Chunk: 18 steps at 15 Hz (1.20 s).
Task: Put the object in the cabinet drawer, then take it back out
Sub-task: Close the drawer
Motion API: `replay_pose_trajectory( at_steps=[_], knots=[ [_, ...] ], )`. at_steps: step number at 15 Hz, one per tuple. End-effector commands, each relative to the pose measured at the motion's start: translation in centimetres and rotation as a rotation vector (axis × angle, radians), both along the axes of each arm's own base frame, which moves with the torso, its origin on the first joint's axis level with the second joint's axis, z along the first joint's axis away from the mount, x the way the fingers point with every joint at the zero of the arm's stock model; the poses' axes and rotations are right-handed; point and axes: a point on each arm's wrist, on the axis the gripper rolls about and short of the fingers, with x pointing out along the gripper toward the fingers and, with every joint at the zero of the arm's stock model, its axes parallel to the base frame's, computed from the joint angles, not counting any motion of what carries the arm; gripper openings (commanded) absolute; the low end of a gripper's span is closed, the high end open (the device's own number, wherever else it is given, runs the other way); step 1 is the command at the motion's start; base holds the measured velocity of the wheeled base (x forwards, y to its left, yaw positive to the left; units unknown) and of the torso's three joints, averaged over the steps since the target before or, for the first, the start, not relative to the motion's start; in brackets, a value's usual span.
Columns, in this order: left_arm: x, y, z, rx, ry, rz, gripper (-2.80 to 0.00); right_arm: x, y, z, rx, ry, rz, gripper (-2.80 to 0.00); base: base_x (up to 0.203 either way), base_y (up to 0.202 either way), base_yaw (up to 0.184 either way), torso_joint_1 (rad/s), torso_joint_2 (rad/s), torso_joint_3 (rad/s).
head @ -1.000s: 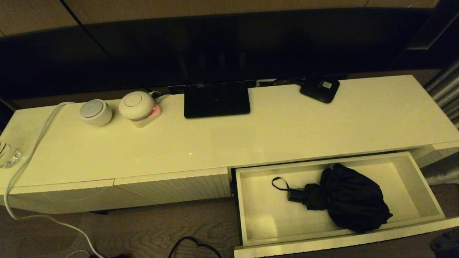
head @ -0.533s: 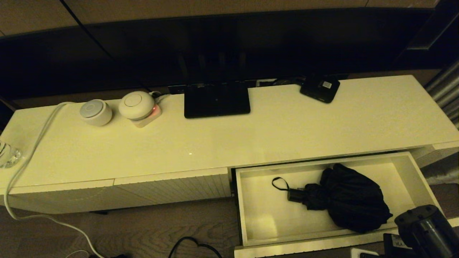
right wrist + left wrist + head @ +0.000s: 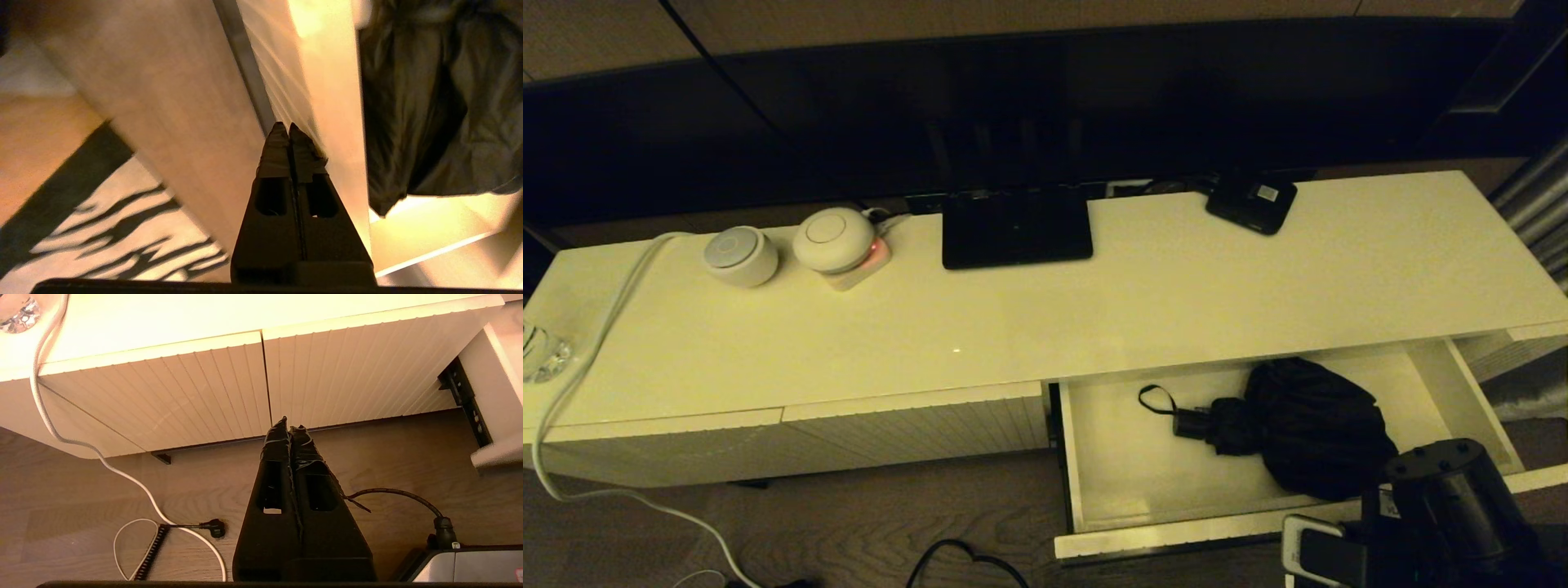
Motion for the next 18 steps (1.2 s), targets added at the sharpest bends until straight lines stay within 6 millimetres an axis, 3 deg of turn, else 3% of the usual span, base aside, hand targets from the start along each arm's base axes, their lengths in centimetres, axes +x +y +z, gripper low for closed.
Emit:
replay_pose_trajectory(
  at_steps=[1,12,18],
  knots=[
    [0.0,0.0,-0.1,0.0,0.003,0.0,-2.8,0.8,0.5,-0.6,-0.02,0.006,0.002,-2.8,0.0,0.0,0.0,0.0,0.0,0.0],
    [0.0,0.0,-0.1,0.0,0.003,0.0,-2.8,5.0,1.1,2.2,0.101,-0.293,-0.036,-2.8,0.0,0.0,0.0,0.0,0.0,0.0],
    [0.0,0.0,-0.1,0.0,0.003,0.0,-2.8,7.0,0.7,1.5,0.116,-0.351,-0.052,-2.8,0.0,0.0,0.0,0.0,0.0,0.0]
  ],
)
